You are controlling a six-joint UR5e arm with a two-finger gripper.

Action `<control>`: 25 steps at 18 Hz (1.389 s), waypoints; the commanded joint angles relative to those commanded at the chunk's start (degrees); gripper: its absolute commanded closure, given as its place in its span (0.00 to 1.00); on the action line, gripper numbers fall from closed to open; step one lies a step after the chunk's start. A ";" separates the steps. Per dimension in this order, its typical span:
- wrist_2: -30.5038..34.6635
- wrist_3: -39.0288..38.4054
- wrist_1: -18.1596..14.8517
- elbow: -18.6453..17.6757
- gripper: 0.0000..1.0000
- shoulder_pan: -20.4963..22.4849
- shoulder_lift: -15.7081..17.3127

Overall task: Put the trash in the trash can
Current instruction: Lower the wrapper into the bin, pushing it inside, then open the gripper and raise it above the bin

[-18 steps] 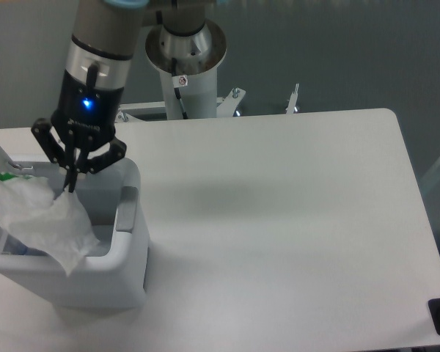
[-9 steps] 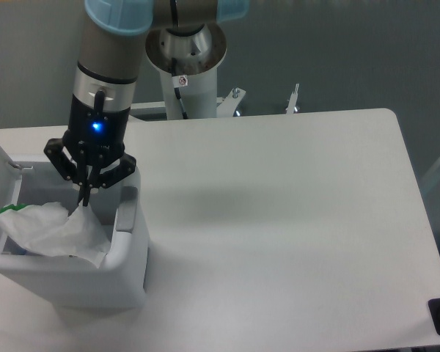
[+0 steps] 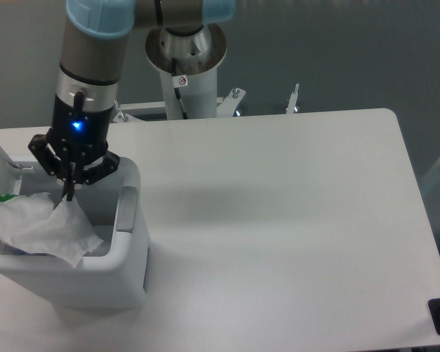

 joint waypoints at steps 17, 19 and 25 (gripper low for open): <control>5.09 4.92 0.26 0.26 0.03 0.26 1.93; 5.27 4.92 -0.35 0.00 0.00 0.53 2.72; 5.10 5.18 1.22 0.43 0.00 4.64 7.38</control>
